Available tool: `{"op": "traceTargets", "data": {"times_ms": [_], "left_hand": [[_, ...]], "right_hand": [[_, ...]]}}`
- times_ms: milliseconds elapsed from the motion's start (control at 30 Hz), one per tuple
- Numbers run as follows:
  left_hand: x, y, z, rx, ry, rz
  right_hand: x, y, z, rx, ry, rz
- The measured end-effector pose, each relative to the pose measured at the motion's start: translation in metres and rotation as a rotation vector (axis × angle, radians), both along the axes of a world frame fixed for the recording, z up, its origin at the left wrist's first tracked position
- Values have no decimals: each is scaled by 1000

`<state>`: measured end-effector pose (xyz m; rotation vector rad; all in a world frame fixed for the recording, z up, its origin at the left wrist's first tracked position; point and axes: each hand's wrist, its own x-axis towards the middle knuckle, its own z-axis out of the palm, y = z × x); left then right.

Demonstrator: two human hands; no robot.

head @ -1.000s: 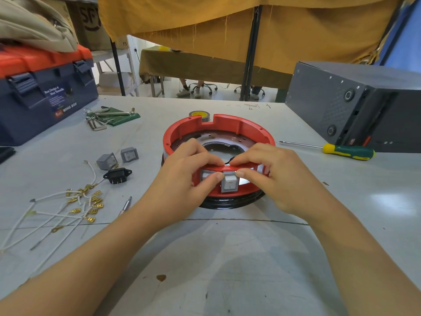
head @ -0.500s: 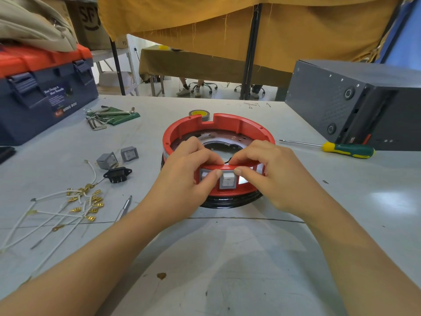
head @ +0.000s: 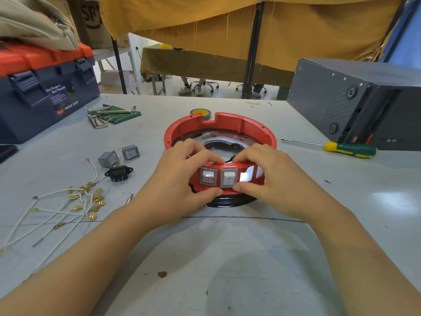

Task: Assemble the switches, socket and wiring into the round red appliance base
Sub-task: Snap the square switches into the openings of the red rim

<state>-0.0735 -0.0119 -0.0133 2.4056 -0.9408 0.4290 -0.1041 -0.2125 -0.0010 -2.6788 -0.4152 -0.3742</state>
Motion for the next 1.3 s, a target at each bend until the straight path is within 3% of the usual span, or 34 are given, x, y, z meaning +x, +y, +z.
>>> {"op": "traceTargets", "data": {"times_ms": [700, 967, 1300], "left_hand": [[-2, -8, -2, -51, 19, 50], [-2, -6, 3, -177, 80, 3], [-5, -13, 5, -194, 60, 38]], "right_hand": [[-2, 3, 2, 96, -16, -41], [-3, -3, 5, 205, 5, 29], [-5, 5, 4, 117, -70, -19]]}}
